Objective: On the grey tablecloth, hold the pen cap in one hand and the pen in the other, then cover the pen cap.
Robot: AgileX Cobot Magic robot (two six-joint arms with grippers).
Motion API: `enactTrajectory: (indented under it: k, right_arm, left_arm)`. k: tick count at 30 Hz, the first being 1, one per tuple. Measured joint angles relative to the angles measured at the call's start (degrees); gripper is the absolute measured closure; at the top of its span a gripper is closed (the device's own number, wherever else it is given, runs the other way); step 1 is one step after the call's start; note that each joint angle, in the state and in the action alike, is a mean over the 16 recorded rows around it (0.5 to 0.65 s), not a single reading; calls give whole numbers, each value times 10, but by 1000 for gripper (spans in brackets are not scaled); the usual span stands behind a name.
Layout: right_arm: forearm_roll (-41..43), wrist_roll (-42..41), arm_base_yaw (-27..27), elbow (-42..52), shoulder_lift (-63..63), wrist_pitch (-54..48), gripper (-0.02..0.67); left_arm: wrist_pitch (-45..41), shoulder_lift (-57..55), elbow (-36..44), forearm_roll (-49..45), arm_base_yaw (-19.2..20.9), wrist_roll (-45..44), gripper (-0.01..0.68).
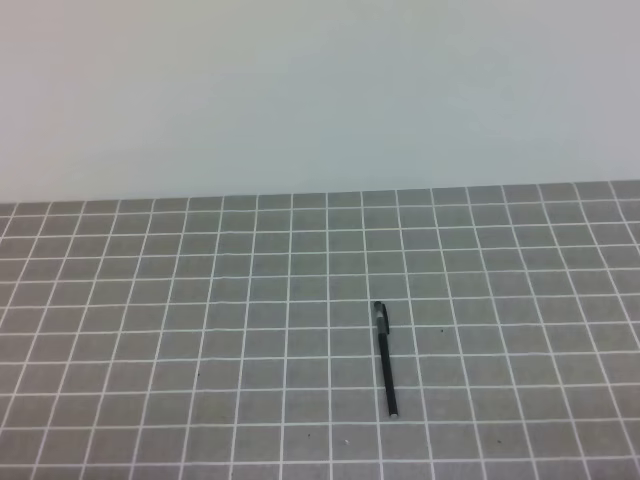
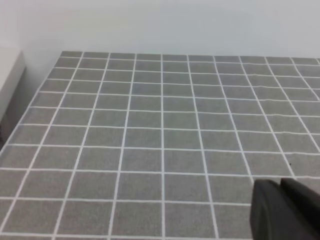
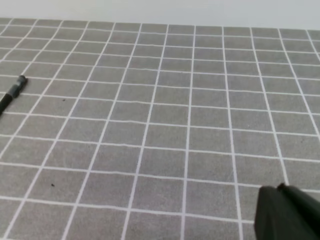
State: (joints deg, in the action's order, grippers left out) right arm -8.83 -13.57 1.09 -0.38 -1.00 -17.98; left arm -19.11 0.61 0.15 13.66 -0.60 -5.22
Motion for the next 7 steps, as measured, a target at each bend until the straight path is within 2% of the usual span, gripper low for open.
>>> enactTrajectory:
  k: [7]
  right_arm:
    - [0, 0, 0, 0, 0, 0, 645]
  left_arm:
    - [0, 0, 0, 0, 11, 0, 674]
